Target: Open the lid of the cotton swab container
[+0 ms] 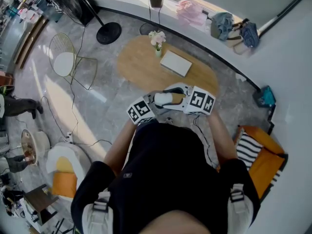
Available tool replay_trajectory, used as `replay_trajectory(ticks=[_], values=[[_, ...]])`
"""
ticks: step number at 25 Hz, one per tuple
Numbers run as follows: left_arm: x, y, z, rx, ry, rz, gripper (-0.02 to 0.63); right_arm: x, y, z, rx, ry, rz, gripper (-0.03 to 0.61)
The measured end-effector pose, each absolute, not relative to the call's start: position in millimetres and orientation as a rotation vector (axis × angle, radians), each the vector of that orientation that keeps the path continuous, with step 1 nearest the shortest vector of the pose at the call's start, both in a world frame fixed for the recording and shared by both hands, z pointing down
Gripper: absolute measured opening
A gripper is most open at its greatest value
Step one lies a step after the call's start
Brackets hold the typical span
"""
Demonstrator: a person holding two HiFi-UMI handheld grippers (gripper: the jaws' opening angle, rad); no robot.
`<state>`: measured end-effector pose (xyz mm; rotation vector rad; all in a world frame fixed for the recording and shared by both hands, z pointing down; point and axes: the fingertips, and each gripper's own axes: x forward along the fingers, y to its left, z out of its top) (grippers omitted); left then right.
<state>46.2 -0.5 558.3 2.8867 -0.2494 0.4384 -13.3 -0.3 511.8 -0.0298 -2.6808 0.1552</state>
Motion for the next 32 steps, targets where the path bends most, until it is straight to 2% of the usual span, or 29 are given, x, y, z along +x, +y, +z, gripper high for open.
replay_trajectory(ticks=[13, 32], values=[[49.1, 6.4, 562.6, 2.903, -0.249, 0.525, 0.198, -14.5, 8.6, 514.2, -0.063, -2.626, 0.089, 0.209], [52.7, 16.7, 565.0, 2.952, -0.197, 0.551, 0.193, -10.3, 10.8, 508.7, -0.152, -2.68, 0.313, 0.206]])
